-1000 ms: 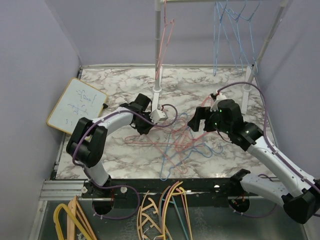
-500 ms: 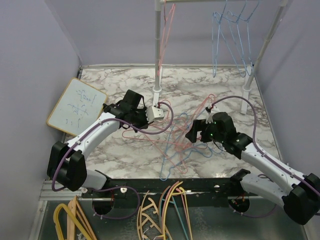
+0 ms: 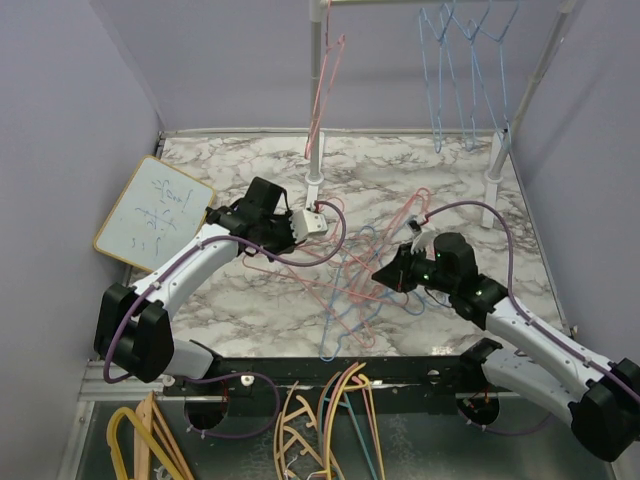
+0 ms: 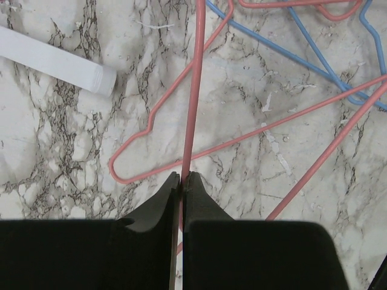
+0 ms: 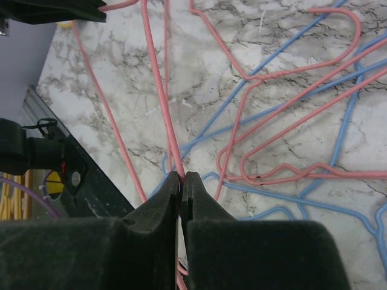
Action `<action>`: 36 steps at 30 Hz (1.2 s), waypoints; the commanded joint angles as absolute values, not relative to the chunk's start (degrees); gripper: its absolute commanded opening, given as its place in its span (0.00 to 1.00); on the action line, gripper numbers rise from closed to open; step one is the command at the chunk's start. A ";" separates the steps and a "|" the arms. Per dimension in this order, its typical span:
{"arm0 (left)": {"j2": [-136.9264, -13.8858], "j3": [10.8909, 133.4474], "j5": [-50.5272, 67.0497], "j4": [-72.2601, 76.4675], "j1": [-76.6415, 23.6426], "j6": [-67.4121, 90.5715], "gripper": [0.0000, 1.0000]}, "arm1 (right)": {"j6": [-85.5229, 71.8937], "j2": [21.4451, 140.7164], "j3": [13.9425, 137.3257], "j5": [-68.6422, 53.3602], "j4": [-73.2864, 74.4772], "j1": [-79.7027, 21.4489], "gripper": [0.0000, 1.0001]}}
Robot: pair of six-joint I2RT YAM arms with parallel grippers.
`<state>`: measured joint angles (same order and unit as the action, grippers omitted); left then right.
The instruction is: Organize the hangers
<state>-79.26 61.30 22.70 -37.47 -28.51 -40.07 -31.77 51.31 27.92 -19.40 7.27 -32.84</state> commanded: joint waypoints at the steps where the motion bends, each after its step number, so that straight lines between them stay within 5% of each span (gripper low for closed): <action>1: -78.41 64.30 25.60 -32.37 -28.99 -36.01 0.00 | -34.98 47.15 27.28 -26.83 1.11 -33.21 0.01; 3: -78.44 64.50 24.82 -32.18 -29.00 -35.35 0.05 | -34.98 46.15 27.33 -26.41 1.60 -33.15 0.01; 5: -78.44 64.83 23.04 -32.12 -29.00 -34.46 0.53 | -34.57 45.44 28.24 -23.66 4.35 -33.18 0.01; 6: -78.17 64.93 21.74 -32.02 -29.00 -34.53 0.91 | -34.25 45.13 29.08 -21.70 6.55 -33.16 0.01; 7: -77.74 64.95 20.36 -31.63 -28.96 -34.68 0.98 | -33.79 44.83 30.13 -19.84 8.59 -33.18 0.01; 26: -73.05 63.38 17.16 -27.37 -15.61 -29.08 0.99 | -22.86 39.06 59.20 13.68 44.97 -33.17 0.01; 36: -72.32 62.40 14.99 -25.85 -11.87 -26.17 0.99 | -12.19 49.64 78.28 27.72 41.15 -33.09 0.01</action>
